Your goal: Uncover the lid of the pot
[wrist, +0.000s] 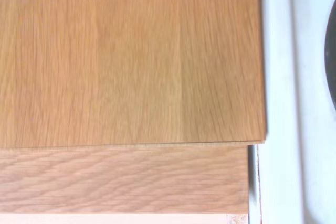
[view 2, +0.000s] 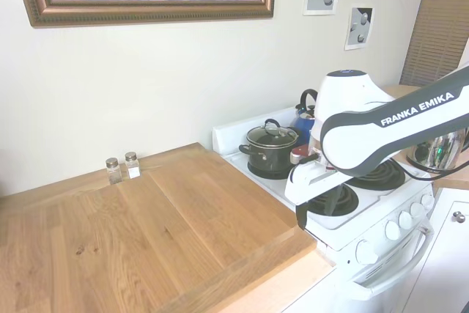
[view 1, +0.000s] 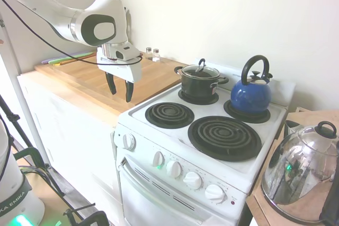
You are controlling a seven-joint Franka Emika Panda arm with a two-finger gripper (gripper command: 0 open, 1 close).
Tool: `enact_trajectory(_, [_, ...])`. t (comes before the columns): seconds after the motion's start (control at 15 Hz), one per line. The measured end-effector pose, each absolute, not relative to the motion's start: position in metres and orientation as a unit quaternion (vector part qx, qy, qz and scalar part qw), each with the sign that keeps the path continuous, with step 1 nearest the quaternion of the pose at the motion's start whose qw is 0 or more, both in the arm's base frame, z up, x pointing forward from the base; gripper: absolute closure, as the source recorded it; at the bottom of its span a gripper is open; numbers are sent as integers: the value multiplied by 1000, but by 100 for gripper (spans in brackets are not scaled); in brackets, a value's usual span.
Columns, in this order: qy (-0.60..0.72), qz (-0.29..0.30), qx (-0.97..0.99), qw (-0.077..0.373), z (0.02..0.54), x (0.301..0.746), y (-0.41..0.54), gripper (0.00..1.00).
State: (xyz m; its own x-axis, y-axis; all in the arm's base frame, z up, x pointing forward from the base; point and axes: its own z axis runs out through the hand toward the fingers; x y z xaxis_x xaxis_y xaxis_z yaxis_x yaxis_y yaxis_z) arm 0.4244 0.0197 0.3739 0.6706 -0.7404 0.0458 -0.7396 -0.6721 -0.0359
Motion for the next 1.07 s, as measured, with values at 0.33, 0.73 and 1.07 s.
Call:
enact_trajectory(0.33, [417,-78,-905,38,387,435,12,0])
enact_trajectory(0.73, [471,-130,-866,109,466,479,-43,0])
enact_trajectory(1.07, [464,-120,-871,109,492,567,-76,0])
